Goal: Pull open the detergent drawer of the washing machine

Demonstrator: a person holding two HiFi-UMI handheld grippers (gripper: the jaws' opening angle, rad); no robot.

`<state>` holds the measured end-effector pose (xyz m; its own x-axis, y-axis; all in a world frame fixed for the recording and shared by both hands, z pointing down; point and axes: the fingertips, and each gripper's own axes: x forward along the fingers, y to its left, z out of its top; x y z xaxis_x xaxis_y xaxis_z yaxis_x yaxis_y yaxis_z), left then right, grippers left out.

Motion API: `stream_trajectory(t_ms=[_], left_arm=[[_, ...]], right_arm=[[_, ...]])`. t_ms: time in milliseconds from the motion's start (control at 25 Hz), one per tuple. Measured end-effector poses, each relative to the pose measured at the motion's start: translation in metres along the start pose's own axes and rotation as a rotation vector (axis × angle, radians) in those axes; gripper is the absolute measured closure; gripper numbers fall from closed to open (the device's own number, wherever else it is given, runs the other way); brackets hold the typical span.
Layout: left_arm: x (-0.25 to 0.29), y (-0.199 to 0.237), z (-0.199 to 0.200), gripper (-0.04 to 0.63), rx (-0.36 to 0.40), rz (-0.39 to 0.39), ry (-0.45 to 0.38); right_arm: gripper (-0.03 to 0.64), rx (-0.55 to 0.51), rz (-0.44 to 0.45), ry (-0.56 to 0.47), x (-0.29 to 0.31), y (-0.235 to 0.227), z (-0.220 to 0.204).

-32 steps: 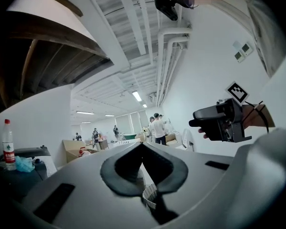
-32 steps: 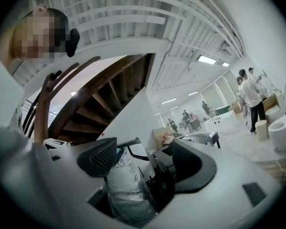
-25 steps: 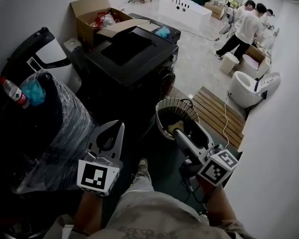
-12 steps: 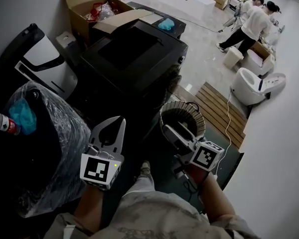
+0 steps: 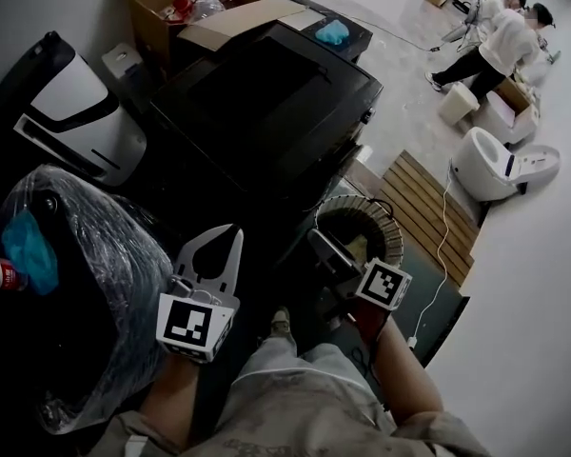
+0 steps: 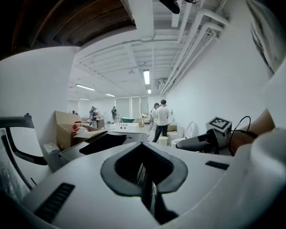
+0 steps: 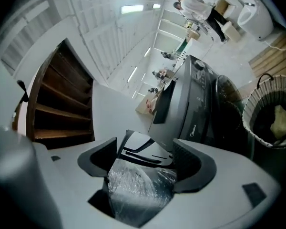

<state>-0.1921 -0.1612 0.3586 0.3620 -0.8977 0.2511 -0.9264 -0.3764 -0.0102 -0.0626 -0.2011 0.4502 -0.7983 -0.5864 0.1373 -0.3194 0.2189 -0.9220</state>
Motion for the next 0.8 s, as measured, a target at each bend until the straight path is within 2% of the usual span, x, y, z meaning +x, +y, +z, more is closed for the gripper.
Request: stream_trajectory(t_ms=[280,800], left_arm=[[0.030,0.023,-0.030,0.580,-0.008,0.018,0.025],[0.062,0.032,-0.080,0.580,-0.026,0.111,0.052]], right_arm=[[0.265,0.076,0.021,0.007,0.039,-0.046,0.008],[0.256,0.189,0.044,-0.008,0.088,-0.126,0.010]])
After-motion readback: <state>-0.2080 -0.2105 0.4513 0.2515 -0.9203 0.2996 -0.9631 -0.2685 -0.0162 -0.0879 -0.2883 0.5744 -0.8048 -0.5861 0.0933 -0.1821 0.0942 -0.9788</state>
